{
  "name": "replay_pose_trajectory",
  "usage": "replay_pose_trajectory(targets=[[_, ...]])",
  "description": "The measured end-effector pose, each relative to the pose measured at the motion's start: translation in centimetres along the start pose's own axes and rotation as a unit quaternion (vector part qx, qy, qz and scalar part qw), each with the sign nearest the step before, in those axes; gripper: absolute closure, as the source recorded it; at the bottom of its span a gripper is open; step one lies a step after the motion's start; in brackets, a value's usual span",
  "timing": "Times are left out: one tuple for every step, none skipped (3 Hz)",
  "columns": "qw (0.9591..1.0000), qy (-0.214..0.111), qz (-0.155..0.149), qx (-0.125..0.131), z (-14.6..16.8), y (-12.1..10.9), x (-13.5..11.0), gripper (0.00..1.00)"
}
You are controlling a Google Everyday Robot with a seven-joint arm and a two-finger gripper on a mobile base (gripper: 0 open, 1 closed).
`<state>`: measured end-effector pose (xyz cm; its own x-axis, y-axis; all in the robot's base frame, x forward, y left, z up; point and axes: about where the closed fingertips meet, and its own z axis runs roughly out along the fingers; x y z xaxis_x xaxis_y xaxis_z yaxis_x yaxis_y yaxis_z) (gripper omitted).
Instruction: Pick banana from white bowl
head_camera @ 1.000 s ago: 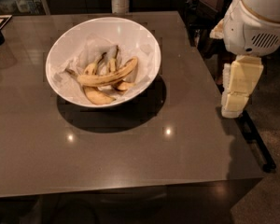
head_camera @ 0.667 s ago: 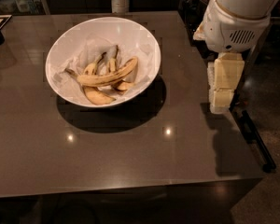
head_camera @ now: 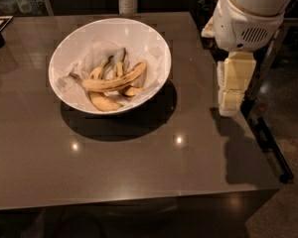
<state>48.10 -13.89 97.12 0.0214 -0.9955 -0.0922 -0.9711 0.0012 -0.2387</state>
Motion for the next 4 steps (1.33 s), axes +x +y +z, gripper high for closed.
replay_pose_trajectory(targets=[[0.9992, -0.010, -0.035, 0.015, 0.0, -2.1, -2.3, 0.00], [0.9976, -0.016, -0.066, 0.012, 0.9, -4.1, -4.3, 0.00], [0.9961, -0.020, -0.086, 0.005, 1.9, -5.9, -5.5, 0.00], [0.9958, -0.025, -0.087, 0.012, 1.9, -6.3, -5.8, 0.00]])
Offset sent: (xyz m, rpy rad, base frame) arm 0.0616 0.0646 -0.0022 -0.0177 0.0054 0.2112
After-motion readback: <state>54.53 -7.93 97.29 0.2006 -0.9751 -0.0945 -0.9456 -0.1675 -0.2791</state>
